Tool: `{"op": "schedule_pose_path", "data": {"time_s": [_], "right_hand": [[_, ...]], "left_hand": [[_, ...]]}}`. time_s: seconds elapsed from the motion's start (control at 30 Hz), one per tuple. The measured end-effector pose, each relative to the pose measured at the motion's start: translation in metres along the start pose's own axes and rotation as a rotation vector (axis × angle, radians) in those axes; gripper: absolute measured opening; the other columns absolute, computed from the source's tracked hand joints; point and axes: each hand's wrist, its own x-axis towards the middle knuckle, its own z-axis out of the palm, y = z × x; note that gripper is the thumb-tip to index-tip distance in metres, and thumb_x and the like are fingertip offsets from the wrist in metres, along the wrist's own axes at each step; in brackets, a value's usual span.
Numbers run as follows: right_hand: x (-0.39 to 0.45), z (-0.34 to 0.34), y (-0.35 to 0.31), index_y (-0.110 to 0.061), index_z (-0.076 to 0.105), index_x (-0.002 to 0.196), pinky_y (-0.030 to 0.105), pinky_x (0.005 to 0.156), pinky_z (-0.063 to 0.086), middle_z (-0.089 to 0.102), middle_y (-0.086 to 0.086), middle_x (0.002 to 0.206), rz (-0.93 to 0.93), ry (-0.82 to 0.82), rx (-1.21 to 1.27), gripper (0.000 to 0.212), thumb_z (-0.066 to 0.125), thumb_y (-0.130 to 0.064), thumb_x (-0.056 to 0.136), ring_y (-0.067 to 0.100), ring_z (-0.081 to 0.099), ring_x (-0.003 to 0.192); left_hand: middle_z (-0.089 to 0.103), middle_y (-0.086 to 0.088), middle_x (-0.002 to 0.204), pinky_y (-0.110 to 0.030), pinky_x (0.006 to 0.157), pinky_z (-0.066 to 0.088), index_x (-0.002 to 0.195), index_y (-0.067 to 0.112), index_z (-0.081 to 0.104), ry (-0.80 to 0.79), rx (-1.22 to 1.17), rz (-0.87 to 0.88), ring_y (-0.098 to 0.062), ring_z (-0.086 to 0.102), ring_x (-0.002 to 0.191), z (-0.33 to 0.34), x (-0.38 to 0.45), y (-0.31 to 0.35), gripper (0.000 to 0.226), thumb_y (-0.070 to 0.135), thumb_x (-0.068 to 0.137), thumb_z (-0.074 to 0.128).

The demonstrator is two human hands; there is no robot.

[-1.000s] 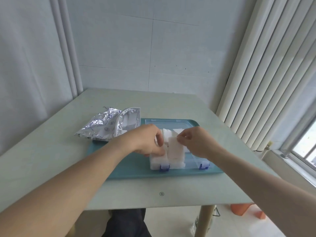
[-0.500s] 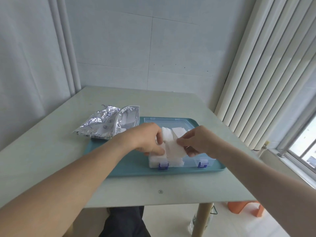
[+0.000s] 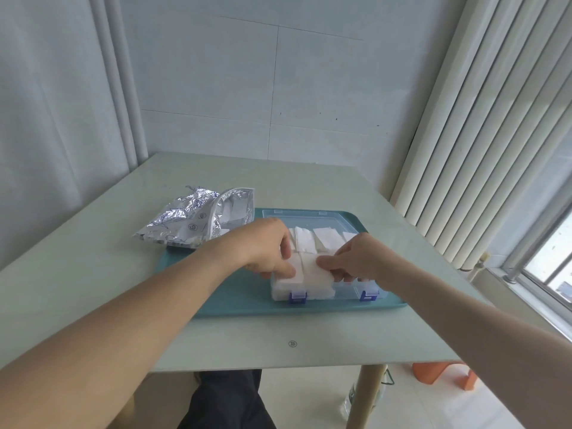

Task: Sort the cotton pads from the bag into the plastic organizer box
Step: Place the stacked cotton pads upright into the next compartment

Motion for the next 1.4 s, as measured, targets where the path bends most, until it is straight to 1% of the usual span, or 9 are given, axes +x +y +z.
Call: {"op": "schedule_pose_path", "data": {"time_s": [0.17, 0.37, 0.5, 0.6, 0.67, 0.8, 1.0, 1.2, 1.4], "right_hand": [[0.0, 0.009, 0.0, -0.015, 0.051, 0.048, 0.028, 0.051, 0.032, 0.047, 0.0, 0.051, -0.204, 0.049, -0.342, 0.052, 0.066, -0.043, 0.09, 0.016, 0.041, 0.049], [-0.002, 0.002, -0.007, -0.019, 0.06, 0.06, 0.03, 0.06, 0.044, 0.056, -0.007, 0.059, -0.355, 0.062, -0.45, 0.039, 0.07, -0.043, 0.089, 0.01, 0.05, 0.06], [-0.003, -0.008, -0.011, -0.015, 0.072, 0.069, 0.019, 0.054, 0.041, 0.064, -0.01, 0.057, -0.366, -0.071, -0.43, 0.031, 0.071, -0.04, 0.088, 0.002, 0.049, 0.047], [0.002, -0.035, -0.02, -0.017, 0.073, 0.074, 0.01, 0.047, 0.035, 0.067, -0.007, 0.066, -0.43, 0.14, -0.386, 0.024, 0.069, -0.033, 0.091, 0.002, 0.053, 0.053], [0.011, -0.04, -0.019, -0.021, 0.075, 0.087, 0.015, 0.059, 0.039, 0.068, -0.008, 0.08, -0.486, 0.256, -0.347, 0.015, 0.063, -0.025, 0.096, 0.013, 0.059, 0.075], [0.031, -0.027, -0.002, -0.028, 0.074, 0.117, 0.028, 0.085, 0.046, 0.066, -0.002, 0.108, -0.482, 0.07, -0.467, 0.025, 0.059, -0.019, 0.099, 0.017, 0.06, 0.096], [0.039, -0.031, -0.01, -0.026, 0.074, 0.119, 0.028, 0.088, 0.05, 0.065, -0.01, 0.087, -0.483, -0.016, -0.556, 0.026, 0.067, -0.02, 0.094, 0.014, 0.06, 0.09], [0.055, -0.021, -0.027, -0.031, 0.077, 0.112, 0.037, 0.096, 0.05, 0.073, -0.008, 0.096, -0.481, -0.061, -0.729, 0.021, 0.071, -0.034, 0.092, 0.014, 0.052, 0.098], [0.051, -0.018, -0.026, -0.038, 0.075, 0.111, 0.038, 0.1, 0.036, 0.072, -0.014, 0.103, -0.494, 0.013, -0.816, 0.023, 0.067, -0.047, 0.091, 0.019, 0.055, 0.108]], "left_hand": [[0.075, 0.0, 0.086, -0.024, 0.064, 0.049, 0.098, 0.024, 0.064, 0.007, 0.047, 0.017, -0.015, 0.071, 0.078, 0.001, 0.0, 0.005, 0.028, 0.037, 0.078, 0.079], [0.072, 0.003, 0.073, -0.02, 0.053, 0.044, 0.08, 0.018, 0.068, 0.209, -0.102, 0.07, -0.008, 0.063, 0.056, -0.011, 0.0, 0.0, 0.014, 0.03, 0.086, 0.073], [0.066, 0.003, 0.084, -0.03, 0.079, 0.051, 0.087, 0.019, 0.071, 0.412, -0.112, 0.24, -0.011, 0.058, 0.078, 0.0, 0.011, 0.002, 0.009, 0.021, 0.091, 0.063], [0.06, -0.001, 0.103, -0.035, 0.093, 0.044, 0.107, 0.017, 0.071, 0.399, 0.058, 0.304, -0.018, 0.051, 0.105, 0.009, 0.024, 0.003, 0.018, 0.021, 0.096, 0.057], [0.059, -0.003, 0.11, -0.033, 0.093, 0.043, 0.112, 0.015, 0.07, 0.364, 0.133, 0.292, -0.02, 0.049, 0.112, 0.012, 0.03, 0.004, 0.023, 0.02, 0.098, 0.053], [0.069, -0.005, 0.105, -0.031, 0.08, 0.047, 0.097, 0.015, 0.072, 0.244, 0.155, 0.223, -0.024, 0.061, 0.104, 0.013, 0.039, 0.009, 0.02, 0.013, 0.092, 0.053], [0.069, -0.004, 0.093, -0.03, 0.071, 0.051, 0.08, 0.021, 0.07, 0.147, 0.251, 0.192, -0.026, 0.065, 0.092, 0.001, 0.05, 0.016, 0.01, 0.013, 0.084, 0.067], [0.066, 0.002, 0.085, -0.033, 0.075, 0.056, 0.081, 0.019, 0.071, 0.062, 0.287, 0.196, -0.021, 0.066, 0.088, -0.006, 0.064, 0.021, 0.004, 0.017, 0.081, 0.074], [0.069, -0.013, 0.106, -0.037, 0.075, 0.052, 0.11, 0.003, 0.068, 0.082, 0.281, 0.145, -0.027, 0.065, 0.092, 0.003, 0.065, 0.018, 0.026, 0.013, 0.086, 0.073]]}}
